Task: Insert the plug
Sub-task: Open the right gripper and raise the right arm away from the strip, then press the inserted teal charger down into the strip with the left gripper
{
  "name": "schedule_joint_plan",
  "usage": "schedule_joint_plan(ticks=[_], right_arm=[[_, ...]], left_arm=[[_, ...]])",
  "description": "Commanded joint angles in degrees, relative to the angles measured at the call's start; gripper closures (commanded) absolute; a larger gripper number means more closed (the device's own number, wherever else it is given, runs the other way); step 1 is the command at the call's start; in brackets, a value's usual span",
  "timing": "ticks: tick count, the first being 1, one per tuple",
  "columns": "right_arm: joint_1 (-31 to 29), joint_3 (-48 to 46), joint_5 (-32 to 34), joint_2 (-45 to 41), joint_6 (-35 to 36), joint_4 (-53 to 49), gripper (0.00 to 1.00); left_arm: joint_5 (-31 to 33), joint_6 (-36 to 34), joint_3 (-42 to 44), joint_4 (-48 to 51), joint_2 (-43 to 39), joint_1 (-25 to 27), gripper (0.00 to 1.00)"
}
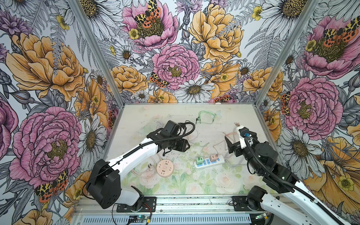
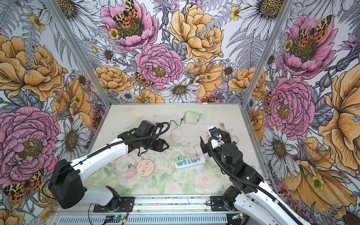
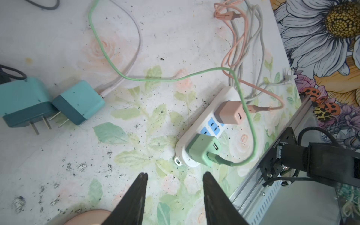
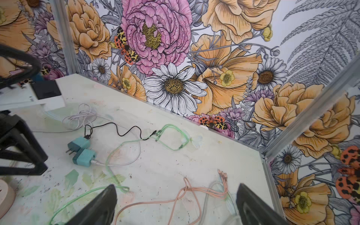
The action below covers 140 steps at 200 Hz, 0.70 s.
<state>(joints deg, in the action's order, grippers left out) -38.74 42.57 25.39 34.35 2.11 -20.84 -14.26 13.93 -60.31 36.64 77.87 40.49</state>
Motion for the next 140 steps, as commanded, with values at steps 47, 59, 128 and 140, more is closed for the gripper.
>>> schedule_joint_plan(ticks=[47,59,128,140], right_arm=[[9.1,6.5,-1.9,10.6,-16.6,0.3,0.01],[10.3,7.4,-3.3,11.9,-18.3,-0.5,0.01],[23.4,10.0,-19.7,18.7,-27.9,-6.2,0.05],[25.0,10.2,-22.0,19.8,-28.8,-6.5,0.06]], left_arm=[[8.8,-11.0,6.7,-8.7,-0.5,8.8,0.46],[9.0,-12.0,8.7,-11.4,-0.3,9.4,0.45],[7.3,-15.6,13.8,-23.3,0.3,11.4,0.42],[7.0,-16.2,13.5,-24.2,1.4,11.9,0.42]])
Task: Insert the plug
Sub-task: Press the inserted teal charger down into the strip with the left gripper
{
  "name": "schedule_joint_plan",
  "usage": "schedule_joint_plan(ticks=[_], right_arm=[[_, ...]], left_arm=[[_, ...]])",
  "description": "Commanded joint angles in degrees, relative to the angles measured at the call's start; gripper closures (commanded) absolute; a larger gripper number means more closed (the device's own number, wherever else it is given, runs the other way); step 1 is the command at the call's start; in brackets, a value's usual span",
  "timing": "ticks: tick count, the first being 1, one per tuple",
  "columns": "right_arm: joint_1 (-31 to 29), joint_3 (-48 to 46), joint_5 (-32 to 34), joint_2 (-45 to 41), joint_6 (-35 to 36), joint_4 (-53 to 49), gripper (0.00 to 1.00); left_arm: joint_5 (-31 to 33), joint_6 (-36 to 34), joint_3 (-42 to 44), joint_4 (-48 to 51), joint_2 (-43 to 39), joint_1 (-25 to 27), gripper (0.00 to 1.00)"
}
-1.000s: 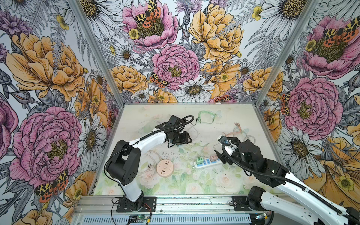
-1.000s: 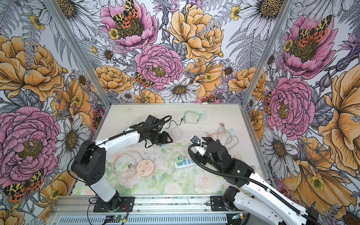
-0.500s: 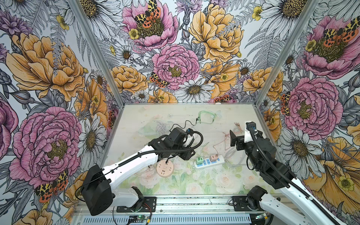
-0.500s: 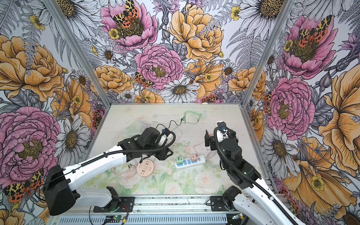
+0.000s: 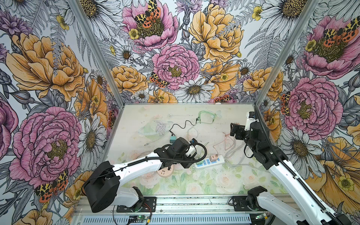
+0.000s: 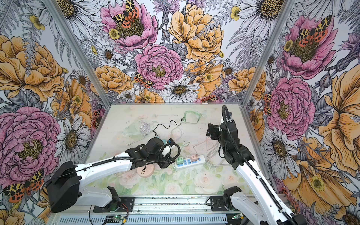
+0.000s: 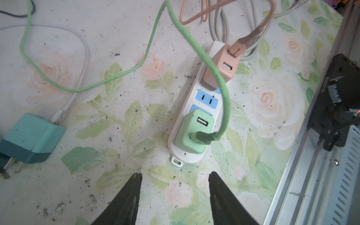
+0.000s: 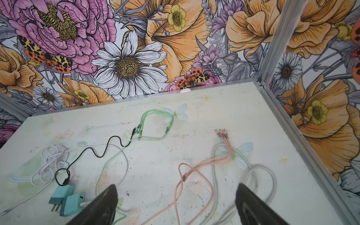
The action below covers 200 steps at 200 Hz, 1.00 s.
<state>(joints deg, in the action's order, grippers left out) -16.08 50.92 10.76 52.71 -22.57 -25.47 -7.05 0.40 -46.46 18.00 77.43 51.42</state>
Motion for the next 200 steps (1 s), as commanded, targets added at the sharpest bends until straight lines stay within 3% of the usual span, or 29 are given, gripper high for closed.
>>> schedule_joint_plan(ticks=[1,47,98,200], right_arm=[[2.5,1.8,-7.5,1.6,-4.2,-2.0,0.06],[6.8,1.7,-14.5,4.9,-6.5,-2.5,0.13],[8.3,1.3,-15.2,5.4,-6.6,-2.6,0.14],[8.9,0.5,-16.8,6.0,-6.9,-2.6,0.16]], left_arm=[[-0.2,-2.7,-0.4,-5.6,1.9,1.1,0.42],[0.0,-5.5,-3.1,-4.1,6.9,2.6,0.42],[-0.3,-6.6,-3.6,-5.1,9.1,2.9,0.43],[-1.1,-7.7,-3.8,-7.5,12.1,4.0,0.63]])
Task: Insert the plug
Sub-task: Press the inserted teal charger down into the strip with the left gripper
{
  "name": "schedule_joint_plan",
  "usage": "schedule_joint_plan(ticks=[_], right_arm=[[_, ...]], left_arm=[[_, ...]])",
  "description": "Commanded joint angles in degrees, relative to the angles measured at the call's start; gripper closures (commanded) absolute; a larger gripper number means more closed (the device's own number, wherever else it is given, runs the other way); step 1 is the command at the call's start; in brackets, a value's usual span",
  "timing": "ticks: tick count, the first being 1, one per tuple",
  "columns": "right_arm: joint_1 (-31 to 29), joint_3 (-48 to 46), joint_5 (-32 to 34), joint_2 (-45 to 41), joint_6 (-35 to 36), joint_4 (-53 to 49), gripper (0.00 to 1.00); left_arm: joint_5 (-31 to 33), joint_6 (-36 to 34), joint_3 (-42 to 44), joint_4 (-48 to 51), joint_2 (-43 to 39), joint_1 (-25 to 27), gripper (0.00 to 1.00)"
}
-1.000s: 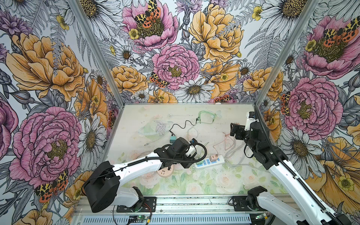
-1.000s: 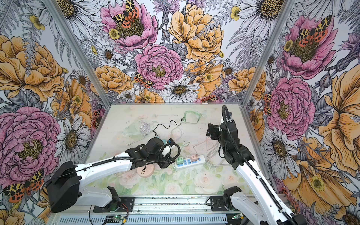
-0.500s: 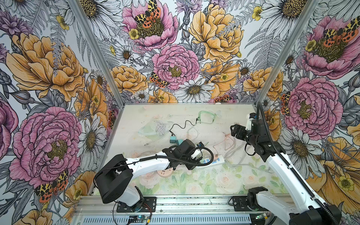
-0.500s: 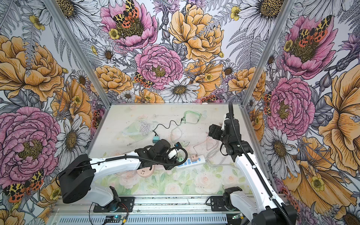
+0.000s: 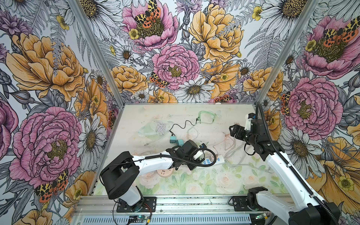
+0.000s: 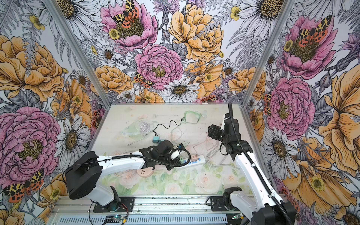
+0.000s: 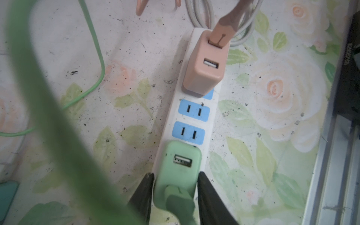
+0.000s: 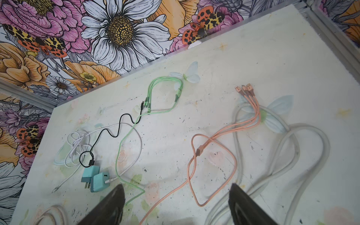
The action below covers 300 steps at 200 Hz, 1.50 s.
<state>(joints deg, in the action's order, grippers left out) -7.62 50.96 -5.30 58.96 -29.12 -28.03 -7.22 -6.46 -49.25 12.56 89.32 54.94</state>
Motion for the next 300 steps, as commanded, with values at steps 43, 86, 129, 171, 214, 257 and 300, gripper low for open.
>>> schedule_joint_plan(ticks=[43,86,129,171,214,257,300], right_arm=[[0.6,0.2,-1.1,-0.4,-0.3,-0.1,0.16],[0.7,-0.1,-1.6,-0.7,-0.5,0.0,0.17],[0.8,-0.4,-1.5,-1.7,-0.4,0.0,0.17],[1.3,-0.6,-1.2,-2.4,-0.2,-0.1,0.17],[2.1,-0.3,-1.3,-2.1,0.0,-0.1,0.17],[3.2,1.2,-1.9,-0.2,0.4,-0.2,0.17],[3.8,2.1,-2.3,2.2,-0.2,-0.2,0.19]], left_arm=[[-0.5,-0.7,0.0,-1.8,0.8,0.9,0.71],[-0.2,-0.5,0.3,-1.9,1.9,2.2,0.69],[1.0,0.0,0.5,-1.9,2.3,3.4,0.61],[2.7,1.0,0.2,0.6,0.1,5.3,0.47],[5.3,5.4,3.1,3.9,-6.2,6.6,0.44],[8.0,14.4,9.5,5.0,-13.3,7.4,0.42],[10.1,23.1,11.8,4.8,-13.7,9.0,0.68]])
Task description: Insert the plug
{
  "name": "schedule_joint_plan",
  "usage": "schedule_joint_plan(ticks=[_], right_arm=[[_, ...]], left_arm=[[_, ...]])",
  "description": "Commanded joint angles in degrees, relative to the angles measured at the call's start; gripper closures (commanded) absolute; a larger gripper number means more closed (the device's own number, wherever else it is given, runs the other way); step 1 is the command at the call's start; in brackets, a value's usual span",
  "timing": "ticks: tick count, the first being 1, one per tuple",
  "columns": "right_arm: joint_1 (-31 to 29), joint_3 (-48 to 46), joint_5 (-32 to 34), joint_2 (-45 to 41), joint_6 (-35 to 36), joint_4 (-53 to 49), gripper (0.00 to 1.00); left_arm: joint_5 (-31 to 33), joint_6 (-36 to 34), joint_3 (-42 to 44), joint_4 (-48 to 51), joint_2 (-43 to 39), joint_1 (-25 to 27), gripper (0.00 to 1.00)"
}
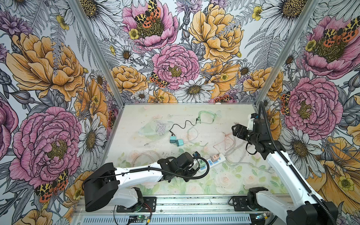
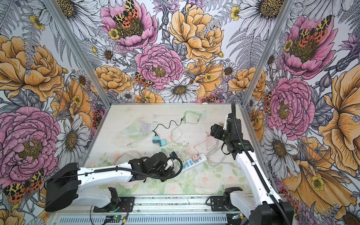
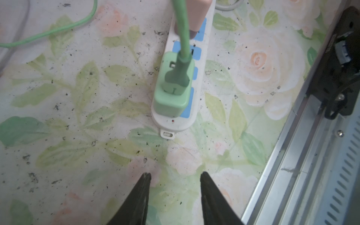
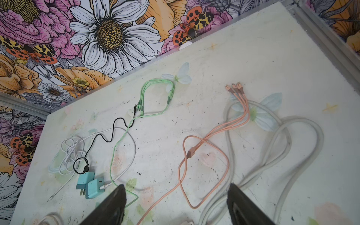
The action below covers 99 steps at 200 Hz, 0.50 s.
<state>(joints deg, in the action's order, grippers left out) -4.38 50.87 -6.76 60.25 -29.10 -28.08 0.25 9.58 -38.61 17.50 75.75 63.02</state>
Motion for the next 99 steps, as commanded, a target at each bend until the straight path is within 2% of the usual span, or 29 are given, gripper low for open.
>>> schedule_joint_plan(ticks=[1,16,34,60,99], right_arm=[[0.5,2.2,-0.9,0.9,-0.2,-0.1,0.19],[0.8,2.0,-0.6,1.3,-0.3,-0.1,0.22],[1.3,2.0,-0.8,2.0,-0.3,-0.2,0.29],[2.5,2.0,-1.9,2.4,-0.3,-0.2,0.4],[4.5,1.6,-3.0,2.5,-0.3,-0.4,0.45]], left_arm=[[2.7,7.2,1.2,-0.2,-0.1,1.0,0.69],[4.7,9.5,1.9,-2.3,1.1,2.4,0.79],[5.7,11.6,2.3,-5.5,3.1,3.7,0.84],[5.7,14.9,2.5,-9.9,7.6,4.1,0.87],[6.1,17.4,1.0,-12.5,13.3,3.7,0.89]])
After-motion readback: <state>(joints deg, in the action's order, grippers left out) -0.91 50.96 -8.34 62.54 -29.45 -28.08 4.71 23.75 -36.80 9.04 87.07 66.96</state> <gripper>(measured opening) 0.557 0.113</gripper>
